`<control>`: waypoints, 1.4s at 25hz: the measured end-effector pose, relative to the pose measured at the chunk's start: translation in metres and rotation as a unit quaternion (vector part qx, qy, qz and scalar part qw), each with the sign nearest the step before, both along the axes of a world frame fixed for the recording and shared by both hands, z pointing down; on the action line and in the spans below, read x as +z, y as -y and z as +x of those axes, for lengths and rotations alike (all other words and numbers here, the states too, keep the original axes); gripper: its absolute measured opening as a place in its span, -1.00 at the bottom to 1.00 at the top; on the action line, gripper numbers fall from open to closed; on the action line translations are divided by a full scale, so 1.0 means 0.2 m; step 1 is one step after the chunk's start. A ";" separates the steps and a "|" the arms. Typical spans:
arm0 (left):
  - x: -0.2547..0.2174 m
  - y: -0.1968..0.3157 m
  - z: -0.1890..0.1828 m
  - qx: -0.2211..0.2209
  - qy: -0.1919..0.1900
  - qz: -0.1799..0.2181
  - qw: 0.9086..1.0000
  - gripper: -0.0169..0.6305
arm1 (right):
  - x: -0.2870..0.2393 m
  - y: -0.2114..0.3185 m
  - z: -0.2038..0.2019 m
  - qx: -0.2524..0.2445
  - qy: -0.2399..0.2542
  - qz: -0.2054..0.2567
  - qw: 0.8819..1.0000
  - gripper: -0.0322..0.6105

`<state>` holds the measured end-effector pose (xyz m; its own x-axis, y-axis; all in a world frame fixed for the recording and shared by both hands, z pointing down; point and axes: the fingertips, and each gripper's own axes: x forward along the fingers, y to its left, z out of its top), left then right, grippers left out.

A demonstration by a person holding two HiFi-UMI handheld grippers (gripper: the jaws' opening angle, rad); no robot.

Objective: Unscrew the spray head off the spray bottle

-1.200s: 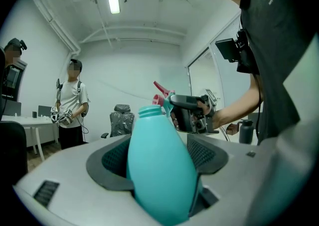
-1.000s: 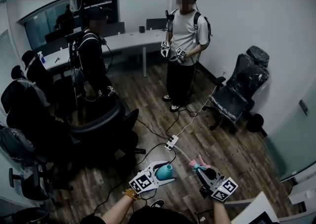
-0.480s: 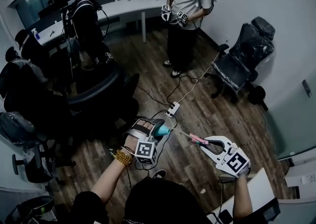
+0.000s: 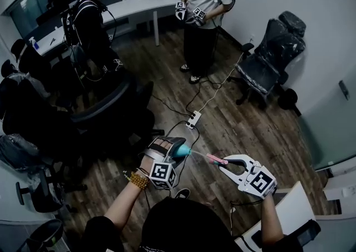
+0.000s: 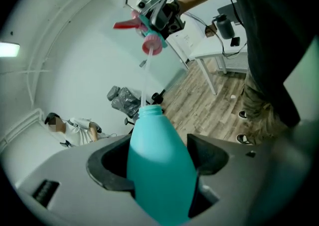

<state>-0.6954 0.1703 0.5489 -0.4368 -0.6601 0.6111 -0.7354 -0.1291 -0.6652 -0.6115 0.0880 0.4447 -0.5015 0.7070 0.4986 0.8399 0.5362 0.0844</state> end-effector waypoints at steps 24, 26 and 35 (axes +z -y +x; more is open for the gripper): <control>-0.22 0.17 0.25 0.006 -0.306 0.380 0.873 0.12 | -0.07 0.05 -0.03 0.129 0.022 -0.287 0.949 -0.59; -0.25 0.11 0.17 -0.015 -0.313 0.416 0.854 0.12 | -0.09 0.19 -0.02 0.169 0.038 -0.379 0.909 -0.60; -0.22 -0.01 0.21 -0.017 -0.318 0.423 0.848 0.12 | 0.11 0.21 0.13 0.235 0.054 -0.337 0.910 -0.90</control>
<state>-0.6543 0.1714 0.5043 -0.2231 -0.9738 0.0437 -0.9742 0.2243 0.0240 -0.5848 0.0467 0.4673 -0.8478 0.5288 -0.0401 0.5111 0.7944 -0.3283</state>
